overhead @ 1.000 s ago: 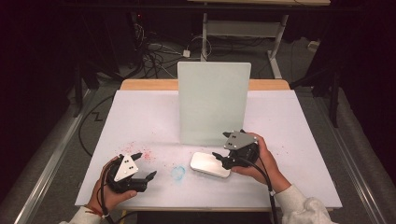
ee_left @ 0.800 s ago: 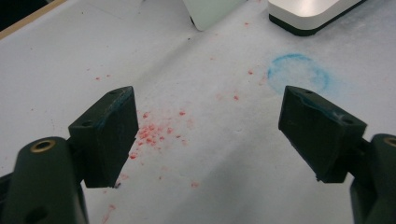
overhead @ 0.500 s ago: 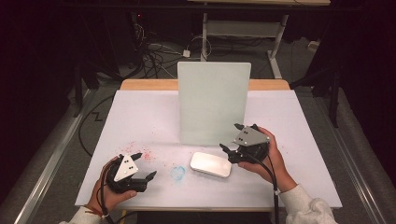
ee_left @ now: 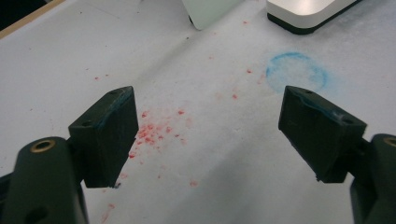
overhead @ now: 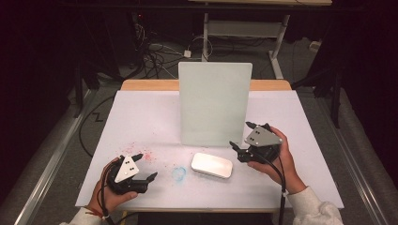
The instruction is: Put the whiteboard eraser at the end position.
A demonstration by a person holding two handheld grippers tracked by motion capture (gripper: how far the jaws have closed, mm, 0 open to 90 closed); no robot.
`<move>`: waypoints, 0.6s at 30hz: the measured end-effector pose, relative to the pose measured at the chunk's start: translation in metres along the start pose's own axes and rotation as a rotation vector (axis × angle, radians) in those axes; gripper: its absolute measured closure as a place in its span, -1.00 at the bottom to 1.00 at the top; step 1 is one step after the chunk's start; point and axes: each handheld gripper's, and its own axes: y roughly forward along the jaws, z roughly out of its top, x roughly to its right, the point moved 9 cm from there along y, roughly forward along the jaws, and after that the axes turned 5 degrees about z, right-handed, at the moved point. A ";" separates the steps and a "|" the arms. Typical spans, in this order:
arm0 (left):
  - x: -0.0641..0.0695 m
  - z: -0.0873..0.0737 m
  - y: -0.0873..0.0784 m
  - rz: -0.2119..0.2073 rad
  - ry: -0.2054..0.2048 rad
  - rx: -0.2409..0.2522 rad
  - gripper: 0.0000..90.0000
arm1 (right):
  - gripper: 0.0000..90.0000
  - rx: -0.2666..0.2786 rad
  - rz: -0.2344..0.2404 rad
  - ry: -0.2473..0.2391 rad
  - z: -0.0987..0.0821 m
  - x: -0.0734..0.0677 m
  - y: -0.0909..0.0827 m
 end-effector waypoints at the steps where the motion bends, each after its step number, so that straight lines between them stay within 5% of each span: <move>1: 0.000 0.000 0.000 0.001 0.000 0.000 -0.57 | -0.55 0.006 -0.011 0.004 -0.001 0.003 -0.002; 18: 0.000 0.000 0.000 0.002 0.000 0.001 -0.57 | -0.57 0.000 -0.074 0.026 -0.020 0.017 -0.017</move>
